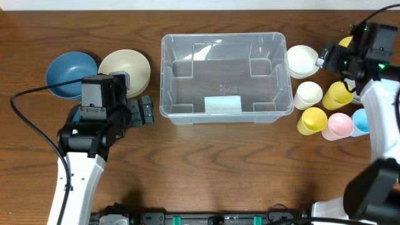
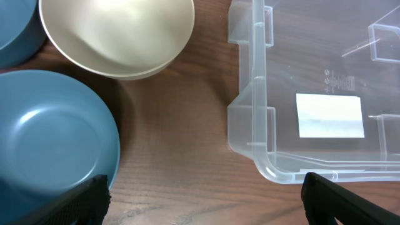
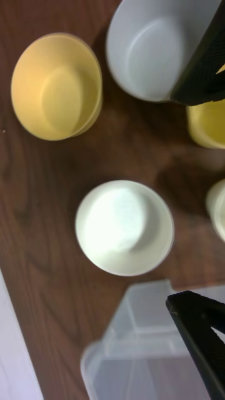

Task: Pack container
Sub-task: 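Raise both arms and move the right gripper to the white bowl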

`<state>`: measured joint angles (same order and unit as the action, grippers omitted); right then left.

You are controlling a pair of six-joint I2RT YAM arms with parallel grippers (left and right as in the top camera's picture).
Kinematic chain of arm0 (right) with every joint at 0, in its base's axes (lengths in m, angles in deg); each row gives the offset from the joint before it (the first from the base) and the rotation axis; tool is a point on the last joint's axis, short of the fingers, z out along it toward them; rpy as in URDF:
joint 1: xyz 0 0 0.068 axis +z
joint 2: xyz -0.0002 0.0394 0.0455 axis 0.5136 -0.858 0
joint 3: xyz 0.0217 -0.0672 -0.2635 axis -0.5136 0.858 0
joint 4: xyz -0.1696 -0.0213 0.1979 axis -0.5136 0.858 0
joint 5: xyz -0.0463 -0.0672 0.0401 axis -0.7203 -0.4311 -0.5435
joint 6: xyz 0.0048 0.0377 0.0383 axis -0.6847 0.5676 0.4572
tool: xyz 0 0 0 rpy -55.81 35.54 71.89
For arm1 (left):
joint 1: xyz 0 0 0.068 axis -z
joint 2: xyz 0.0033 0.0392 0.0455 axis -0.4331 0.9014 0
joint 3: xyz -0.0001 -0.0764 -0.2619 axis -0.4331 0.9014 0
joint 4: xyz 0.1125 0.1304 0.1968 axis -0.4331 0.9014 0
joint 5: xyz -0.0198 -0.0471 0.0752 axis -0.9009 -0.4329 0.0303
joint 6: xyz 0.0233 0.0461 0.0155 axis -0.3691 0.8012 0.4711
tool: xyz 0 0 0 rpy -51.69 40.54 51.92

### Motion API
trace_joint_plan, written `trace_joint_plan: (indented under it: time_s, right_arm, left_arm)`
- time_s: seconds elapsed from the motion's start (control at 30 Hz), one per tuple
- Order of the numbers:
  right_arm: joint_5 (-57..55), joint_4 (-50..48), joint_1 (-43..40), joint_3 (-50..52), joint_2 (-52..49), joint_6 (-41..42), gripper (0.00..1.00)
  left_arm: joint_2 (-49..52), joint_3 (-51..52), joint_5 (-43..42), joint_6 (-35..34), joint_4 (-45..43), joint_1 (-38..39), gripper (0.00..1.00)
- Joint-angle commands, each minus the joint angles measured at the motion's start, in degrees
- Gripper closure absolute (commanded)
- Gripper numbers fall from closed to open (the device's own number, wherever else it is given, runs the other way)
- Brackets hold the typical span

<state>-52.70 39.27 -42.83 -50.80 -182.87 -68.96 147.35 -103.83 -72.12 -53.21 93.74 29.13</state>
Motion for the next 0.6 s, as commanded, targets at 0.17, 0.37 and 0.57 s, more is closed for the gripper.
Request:
trace_joint_plan:
  time_s: [0.17, 0.37, 0.57]
  right_arm:
    - [2.12, -7.15, -0.22, -1.01, -8.46, -1.55, 0.06]
    - [5.01, -11.80, -0.15, -1.09, -14.10, -1.86, 0.05]
    - [5.95, -14.53, -0.07, -2.67, -19.02, -1.86, 0.06]
  left_arm:
    - [-0.85, -1.18, 11.04, 0.00, -1.84, -0.26, 0.02]
    - [-5.68, -1.38, 24.50, -4.35, -1.99, -0.31, 0.02]
    - [-10.23, -1.38, 37.62, -6.36, -4.44, -0.31, 0.02]
